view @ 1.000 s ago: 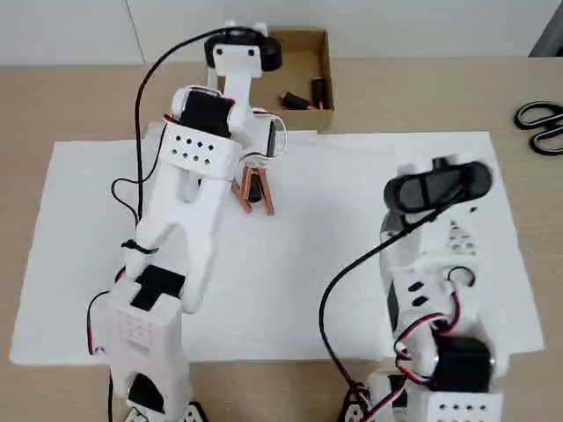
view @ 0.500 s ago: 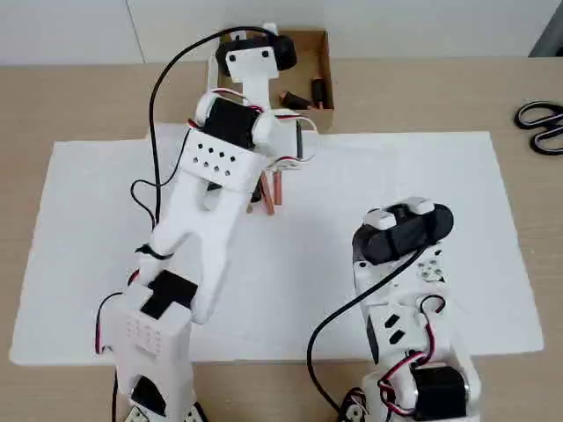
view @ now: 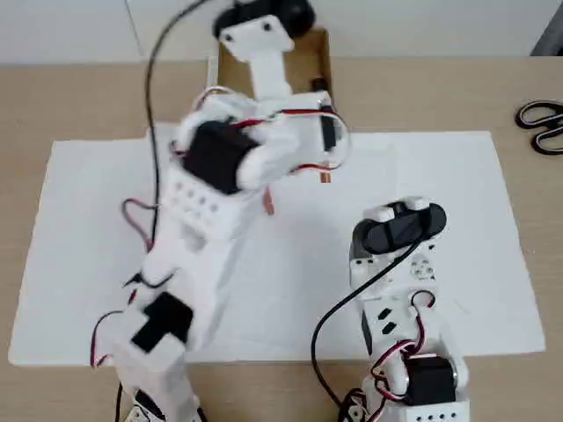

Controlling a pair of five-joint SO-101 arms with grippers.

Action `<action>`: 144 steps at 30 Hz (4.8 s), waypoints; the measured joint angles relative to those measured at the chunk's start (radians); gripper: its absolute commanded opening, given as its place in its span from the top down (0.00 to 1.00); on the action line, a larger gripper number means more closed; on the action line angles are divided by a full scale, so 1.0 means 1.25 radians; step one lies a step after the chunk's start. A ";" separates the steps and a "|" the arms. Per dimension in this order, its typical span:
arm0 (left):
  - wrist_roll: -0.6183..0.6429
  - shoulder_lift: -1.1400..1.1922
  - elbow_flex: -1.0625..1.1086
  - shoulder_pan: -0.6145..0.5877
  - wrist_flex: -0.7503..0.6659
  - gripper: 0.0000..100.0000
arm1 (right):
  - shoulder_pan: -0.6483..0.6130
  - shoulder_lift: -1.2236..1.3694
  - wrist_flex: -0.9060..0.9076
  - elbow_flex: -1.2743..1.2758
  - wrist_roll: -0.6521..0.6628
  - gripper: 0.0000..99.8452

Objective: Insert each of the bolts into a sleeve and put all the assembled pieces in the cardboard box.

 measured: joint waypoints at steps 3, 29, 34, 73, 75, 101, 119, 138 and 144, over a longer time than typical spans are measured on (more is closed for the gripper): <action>-0.018 -0.093 0.087 0.004 0.000 1.00 | -0.001 0.000 0.000 0.000 0.000 1.00; -0.007 -0.247 0.838 -0.014 -0.530 1.00 | -0.118 0.000 0.000 0.000 0.000 1.00; -0.007 -0.395 0.883 -0.012 -0.475 1.00 | -0.117 0.000 0.000 0.000 0.000 1.00; -0.032 -0.624 1.366 0.077 -0.976 0.99 | -0.120 0.000 0.000 0.000 -0.002 1.00; -0.032 -0.624 1.366 0.077 -0.976 0.99 | -0.120 0.000 0.000 0.000 -0.002 1.00; -0.032 -0.597 1.366 0.095 -0.994 0.99 | -0.124 0.000 0.000 0.000 -0.025 1.00; -0.032 -0.592 1.435 0.099 -1.024 0.99 | -0.125 0.002 0.001 0.002 -0.025 1.00; -0.032 -0.592 1.439 0.133 -0.976 0.86 | -0.122 0.002 0.001 0.002 -0.027 1.00; -0.032 -0.590 1.407 0.134 -0.847 0.83 | -0.123 0.001 0.000 0.001 -0.026 1.00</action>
